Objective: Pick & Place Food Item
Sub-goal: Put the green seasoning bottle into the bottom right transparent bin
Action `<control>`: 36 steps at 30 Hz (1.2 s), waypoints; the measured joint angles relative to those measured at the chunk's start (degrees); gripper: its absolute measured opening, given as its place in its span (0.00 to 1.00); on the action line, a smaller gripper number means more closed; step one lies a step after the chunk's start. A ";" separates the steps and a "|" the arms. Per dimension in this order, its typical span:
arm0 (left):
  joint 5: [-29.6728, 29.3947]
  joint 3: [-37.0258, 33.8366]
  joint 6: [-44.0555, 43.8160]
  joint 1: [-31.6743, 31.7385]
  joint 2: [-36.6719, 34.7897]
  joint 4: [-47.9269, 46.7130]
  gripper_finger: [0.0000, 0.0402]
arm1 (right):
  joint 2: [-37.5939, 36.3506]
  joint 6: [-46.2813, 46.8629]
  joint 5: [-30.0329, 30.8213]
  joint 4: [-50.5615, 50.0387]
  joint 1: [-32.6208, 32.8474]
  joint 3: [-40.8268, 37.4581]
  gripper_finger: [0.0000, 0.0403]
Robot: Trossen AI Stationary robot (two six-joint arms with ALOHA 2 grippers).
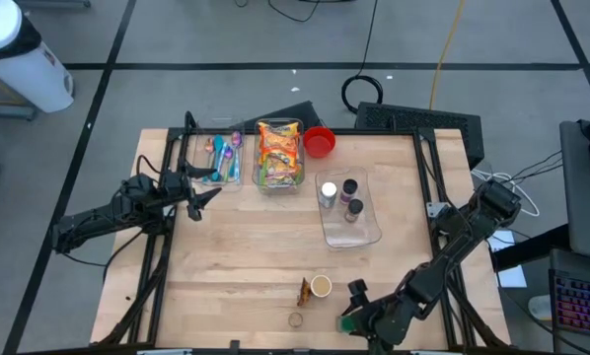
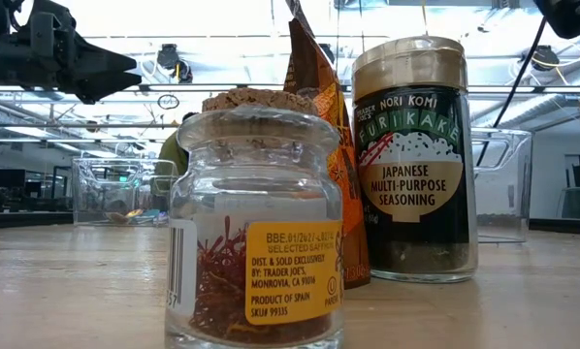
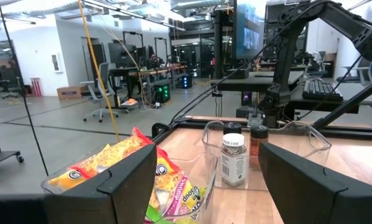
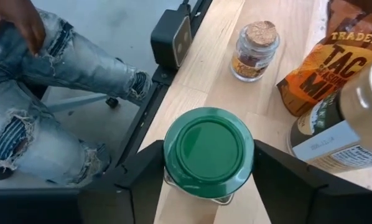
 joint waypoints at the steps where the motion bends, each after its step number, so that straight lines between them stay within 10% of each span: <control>1: 0.01 0.00 0.00 0.00 -0.01 0.00 0.70 | 0.00 0.00 -0.02 0.00 -0.02 0.00 0.51; 16: 0.01 0.00 0.00 0.00 0.00 0.00 0.70 | -9.70 0.87 0.68 -0.99 -1.12 -0.04 0.48; 23: 0.01 0.00 0.00 -0.01 -0.02 0.00 0.70 | -20.37 -0.50 10.61 -6.64 -3.48 -0.02 0.48; 36: 0.01 0.00 0.00 0.01 0.00 0.00 0.70 | -27.62 -3.06 14.32 -22.07 -22.89 -0.26 0.48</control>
